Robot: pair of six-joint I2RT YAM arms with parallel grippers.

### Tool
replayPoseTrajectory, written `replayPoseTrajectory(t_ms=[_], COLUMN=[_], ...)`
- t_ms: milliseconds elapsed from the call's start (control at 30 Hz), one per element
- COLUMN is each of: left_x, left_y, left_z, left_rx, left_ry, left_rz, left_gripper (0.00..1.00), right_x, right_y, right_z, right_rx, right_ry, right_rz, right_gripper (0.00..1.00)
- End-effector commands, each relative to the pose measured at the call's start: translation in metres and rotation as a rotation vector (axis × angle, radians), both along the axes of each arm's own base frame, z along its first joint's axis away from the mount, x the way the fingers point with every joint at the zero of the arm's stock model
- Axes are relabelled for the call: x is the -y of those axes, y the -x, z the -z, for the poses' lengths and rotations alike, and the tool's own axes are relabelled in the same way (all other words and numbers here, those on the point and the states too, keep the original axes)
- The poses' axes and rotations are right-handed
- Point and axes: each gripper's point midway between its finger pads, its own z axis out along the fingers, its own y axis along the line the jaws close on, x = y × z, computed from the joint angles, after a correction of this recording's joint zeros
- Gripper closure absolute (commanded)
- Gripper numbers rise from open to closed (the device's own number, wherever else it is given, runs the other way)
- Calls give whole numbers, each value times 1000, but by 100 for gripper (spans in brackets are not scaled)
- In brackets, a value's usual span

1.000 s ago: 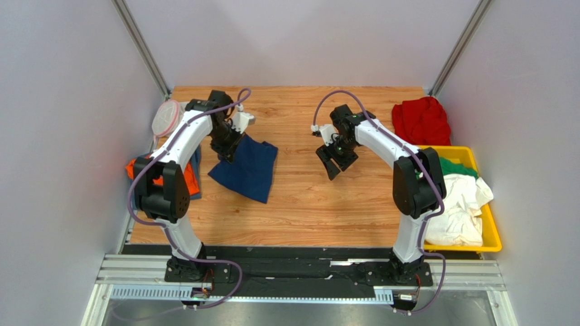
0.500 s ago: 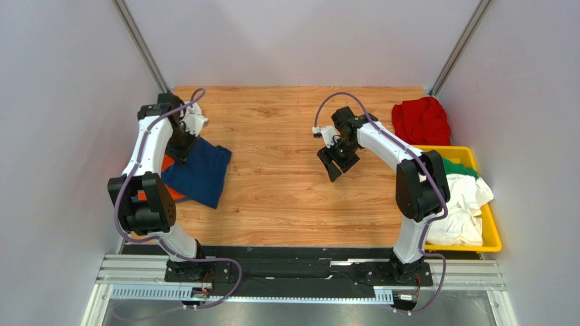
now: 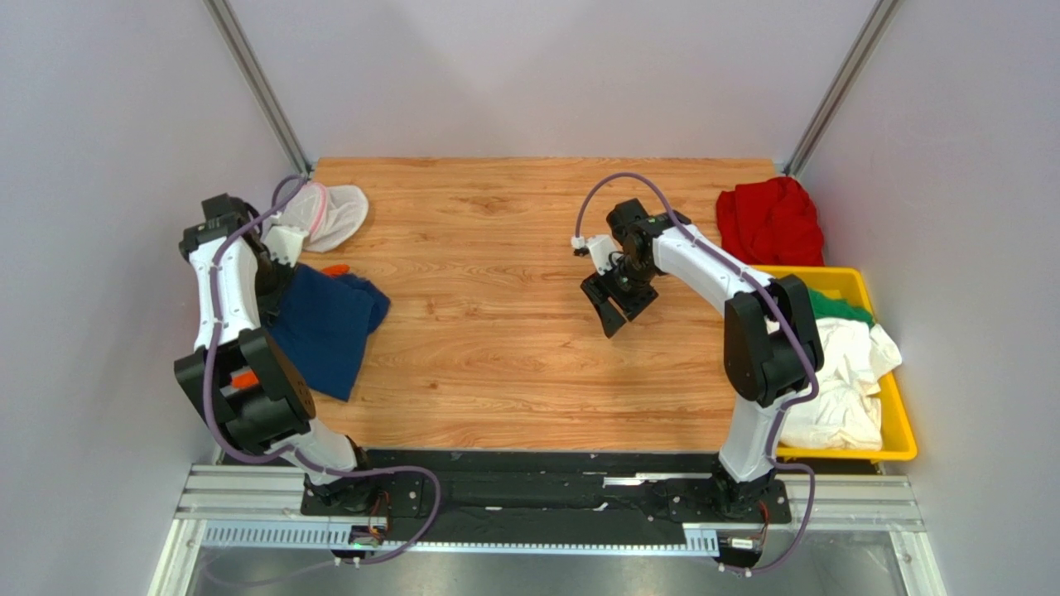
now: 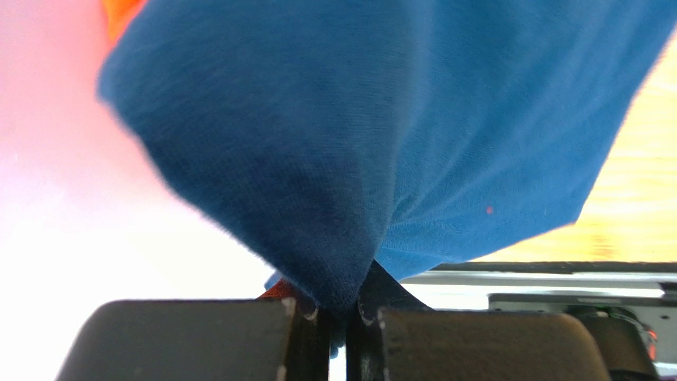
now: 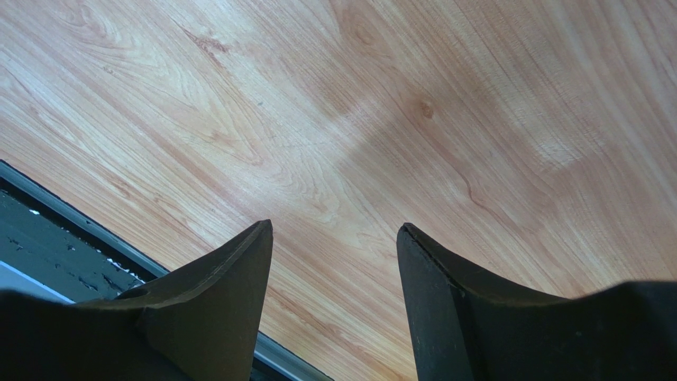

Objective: Fold and stack the t-shirts
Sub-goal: Neatly place the folded tshirt to the corner

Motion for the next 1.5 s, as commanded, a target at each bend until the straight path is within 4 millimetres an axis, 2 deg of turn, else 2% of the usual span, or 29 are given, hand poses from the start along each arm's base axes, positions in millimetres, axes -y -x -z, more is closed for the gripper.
replayPoseTrajectory(t_ms=[0,467,567,667,933,1133,1167,1233,1300,1333,1433,1467], left_x=[-37,-98,-111,-130,-137,-121,-117,-112,-104,-101,-83,-75], left_y=[-1,-9,-8,-7,-3,-1,-4,-6,-7,-7,-13,-13], left_z=[-8,39,42,36,29,44,46,48,49,49,40,33], left_rx=[55,23,33,59,69,55,68,79,96,104,173,200], left_ry=[-86,-91,-102,-118,-121,-37,-16,7,37,50,114,130], left_rz=[-28,-138,-162,-196,-208,-189,-180,-168,-150,-147,-116,-107], left_gripper=[100,100,100,100,100,98,86,72,39,34,30,24], right_x=[-4,-1,1,2,-2,-1,-1,-1,-1,0,0,0], right_y=[-5,0,3,5,6,7,7,6,6,6,3,2], right_z=[-15,-10,-8,-5,0,1,1,0,-2,-2,-7,-9], right_rx=[51,30,22,18,-3,-3,-3,-1,2,5,29,40], right_ry=[-40,-30,-23,-19,-33,-29,-29,-28,-30,-28,-27,-23], right_rz=[-4,-2,-4,-5,1,2,2,4,5,6,16,24], right_gripper=[37,37,37,37,37,37,37,37,37,37,37,37])
